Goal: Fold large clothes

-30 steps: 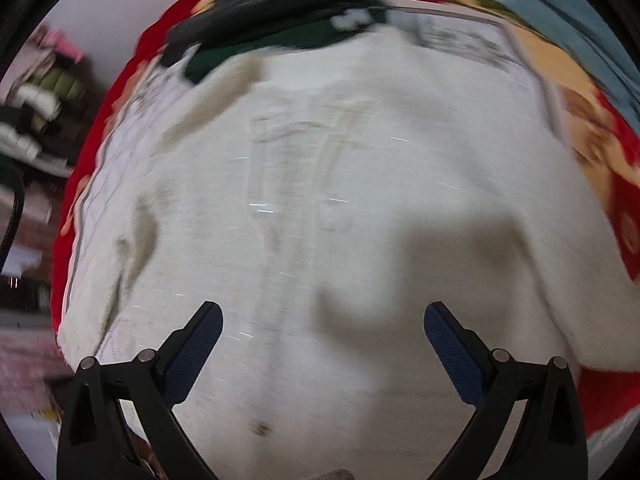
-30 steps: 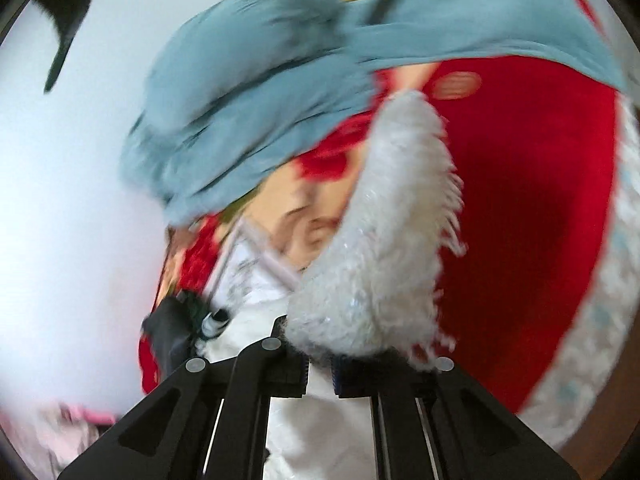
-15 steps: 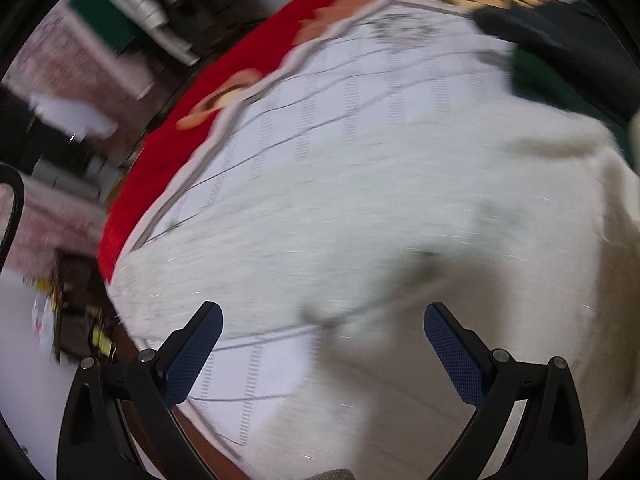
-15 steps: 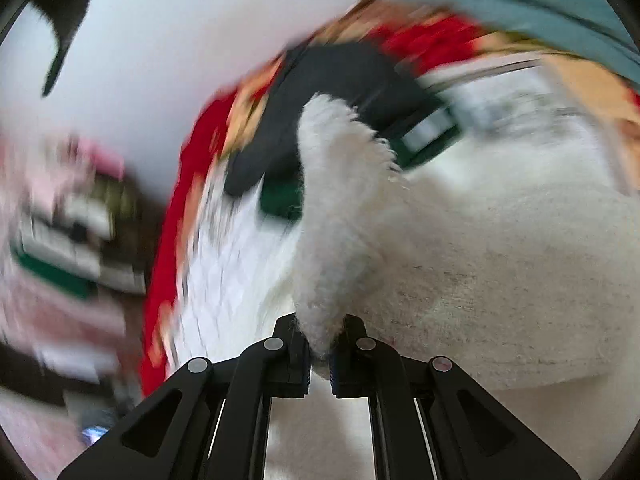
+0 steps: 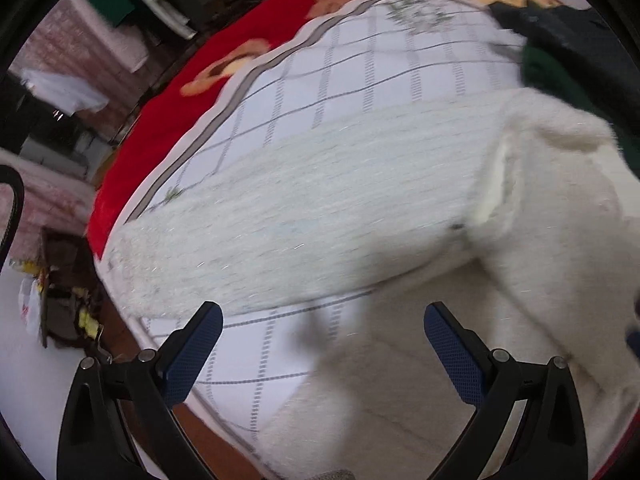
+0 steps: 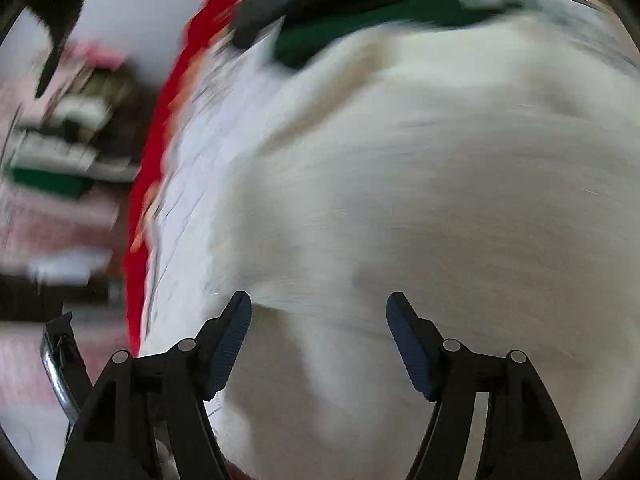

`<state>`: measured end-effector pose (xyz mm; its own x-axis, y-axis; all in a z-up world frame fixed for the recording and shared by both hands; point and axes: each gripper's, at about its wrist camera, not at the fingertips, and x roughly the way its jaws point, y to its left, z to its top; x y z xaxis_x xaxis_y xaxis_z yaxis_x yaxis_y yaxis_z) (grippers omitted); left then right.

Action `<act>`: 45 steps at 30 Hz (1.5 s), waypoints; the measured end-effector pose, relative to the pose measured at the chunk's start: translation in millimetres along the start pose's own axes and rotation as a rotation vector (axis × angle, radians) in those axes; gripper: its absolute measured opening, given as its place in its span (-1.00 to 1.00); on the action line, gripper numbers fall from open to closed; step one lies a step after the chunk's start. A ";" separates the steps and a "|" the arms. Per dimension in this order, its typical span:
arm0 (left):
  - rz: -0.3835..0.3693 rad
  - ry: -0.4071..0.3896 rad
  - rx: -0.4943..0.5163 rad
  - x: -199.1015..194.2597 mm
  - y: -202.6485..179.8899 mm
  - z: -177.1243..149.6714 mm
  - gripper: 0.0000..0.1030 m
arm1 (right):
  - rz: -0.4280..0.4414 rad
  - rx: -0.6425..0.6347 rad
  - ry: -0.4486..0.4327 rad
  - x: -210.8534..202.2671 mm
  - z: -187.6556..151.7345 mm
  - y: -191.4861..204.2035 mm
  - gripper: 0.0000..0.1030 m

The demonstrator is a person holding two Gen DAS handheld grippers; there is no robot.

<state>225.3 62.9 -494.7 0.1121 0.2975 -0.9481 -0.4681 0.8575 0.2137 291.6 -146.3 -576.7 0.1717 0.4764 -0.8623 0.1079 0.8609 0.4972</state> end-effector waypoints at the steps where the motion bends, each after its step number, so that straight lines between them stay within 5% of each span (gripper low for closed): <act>1: -0.006 -0.014 0.013 -2.6 -6.4 1.7 1.00 | -0.062 0.061 -0.040 -19.1 -5.9 -21.3 0.40; 4: -0.018 -0.057 0.071 -6.9 -35.3 7.5 1.00 | -0.357 0.134 -0.100 -53.6 -18.1 -80.0 0.40; 7: -0.037 -0.069 0.103 -4.8 -56.9 12.2 1.00 | -0.614 0.170 0.022 -46.2 -33.7 -147.9 0.40; 11: -0.057 -0.106 0.155 -9.0 -89.9 14.0 1.00 | -0.533 0.185 0.032 -33.0 -37.3 -187.3 0.39; 13: -0.067 -0.119 0.183 -12.2 -106.4 13.1 1.00 | -0.504 0.223 -0.060 -36.2 -39.4 -193.9 0.36; 16: -0.067 -0.121 0.210 -13.9 -124.4 8.6 1.00 | -0.413 0.480 -0.189 -52.6 -61.4 -226.8 0.32; 20: -0.025 -0.111 0.234 2.8 -141.9 7.3 1.00 | -0.280 0.714 -0.215 -52.2 -108.1 -265.3 0.32; 24: 0.019 -0.060 0.229 42.2 -150.8 14.6 1.00 | -0.320 0.655 -0.180 -65.4 -129.0 -252.5 0.33; 28: -0.074 -0.009 0.157 72.5 -143.2 26.1 1.00 | -0.399 0.520 -0.154 -74.5 -140.9 -210.8 0.34; 33: -0.201 -0.007 0.044 41.3 -95.6 19.1 1.00 | -0.385 0.363 -0.098 -60.0 -149.8 -152.7 0.40; 37: -0.303 0.089 -0.205 25.1 -1.2 -12.1 1.00 | -0.380 0.270 -0.058 -36.9 -161.1 -98.6 0.47; 41: -0.284 0.168 -0.435 36.4 91.6 -48.7 0.99 | -0.458 0.227 -0.055 -25.6 -168.2 -53.6 0.50; 45: -0.238 0.191 -0.627 63.3 163.7 -69.4 0.99 | -0.656 0.255 -0.138 -39.8 -171.3 -24.1 0.50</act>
<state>95.0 192.9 -536.1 0.1458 0.0033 -0.9893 -0.8739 0.4691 -0.1273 114.5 -155.4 -570.9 0.1132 -0.1661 -0.9796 0.4541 0.8856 -0.0977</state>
